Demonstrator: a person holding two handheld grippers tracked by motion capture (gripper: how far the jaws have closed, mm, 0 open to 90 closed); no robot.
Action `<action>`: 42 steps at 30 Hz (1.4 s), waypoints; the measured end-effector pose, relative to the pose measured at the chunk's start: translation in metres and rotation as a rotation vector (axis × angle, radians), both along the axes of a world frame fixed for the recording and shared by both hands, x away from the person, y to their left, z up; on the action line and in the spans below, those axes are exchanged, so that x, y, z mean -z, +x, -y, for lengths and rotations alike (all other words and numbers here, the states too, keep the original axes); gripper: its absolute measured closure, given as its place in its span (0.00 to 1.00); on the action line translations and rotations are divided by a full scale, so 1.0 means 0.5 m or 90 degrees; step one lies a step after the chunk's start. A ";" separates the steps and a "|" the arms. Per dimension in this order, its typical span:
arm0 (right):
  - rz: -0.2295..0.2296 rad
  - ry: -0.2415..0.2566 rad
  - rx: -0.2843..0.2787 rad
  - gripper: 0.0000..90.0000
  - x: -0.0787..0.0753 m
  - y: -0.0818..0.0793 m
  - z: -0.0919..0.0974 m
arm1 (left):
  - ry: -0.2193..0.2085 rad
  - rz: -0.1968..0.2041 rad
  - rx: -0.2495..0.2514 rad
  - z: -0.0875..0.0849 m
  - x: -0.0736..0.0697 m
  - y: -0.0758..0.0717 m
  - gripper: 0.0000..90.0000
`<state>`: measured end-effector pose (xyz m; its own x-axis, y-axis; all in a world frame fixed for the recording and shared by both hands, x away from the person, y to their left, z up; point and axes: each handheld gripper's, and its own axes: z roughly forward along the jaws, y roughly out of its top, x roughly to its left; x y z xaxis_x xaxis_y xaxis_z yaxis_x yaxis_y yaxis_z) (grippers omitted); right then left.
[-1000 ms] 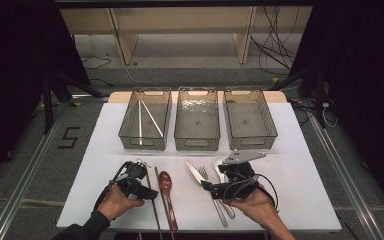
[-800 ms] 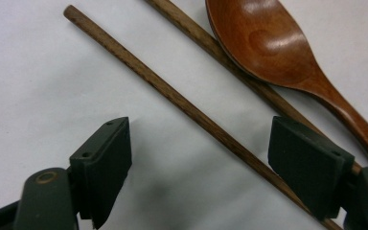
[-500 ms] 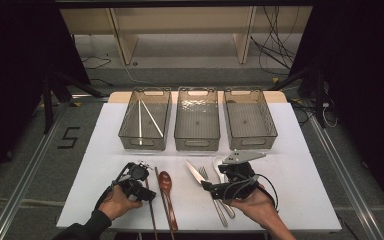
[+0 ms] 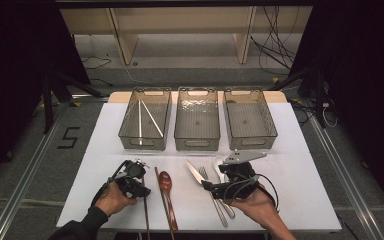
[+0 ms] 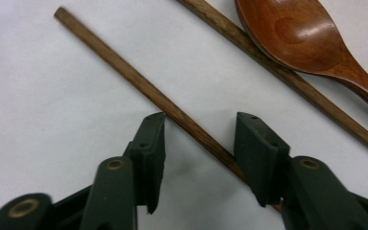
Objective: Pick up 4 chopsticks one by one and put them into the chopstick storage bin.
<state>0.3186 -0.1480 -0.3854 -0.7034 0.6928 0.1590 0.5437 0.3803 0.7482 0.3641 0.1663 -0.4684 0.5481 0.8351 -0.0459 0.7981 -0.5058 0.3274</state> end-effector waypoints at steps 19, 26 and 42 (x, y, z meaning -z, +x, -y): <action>-0.001 -0.001 0.002 0.28 0.000 0.001 0.001 | -0.004 -0.006 -0.013 -0.017 -0.002 0.012 0.85; -0.002 -0.002 0.001 0.28 0.000 0.001 0.000 | -0.022 -0.016 -0.031 -0.027 -0.002 0.017 0.92; -0.002 -0.002 0.000 0.28 0.001 0.002 0.000 | -0.047 -0.007 -0.030 -0.048 -0.011 0.024 0.93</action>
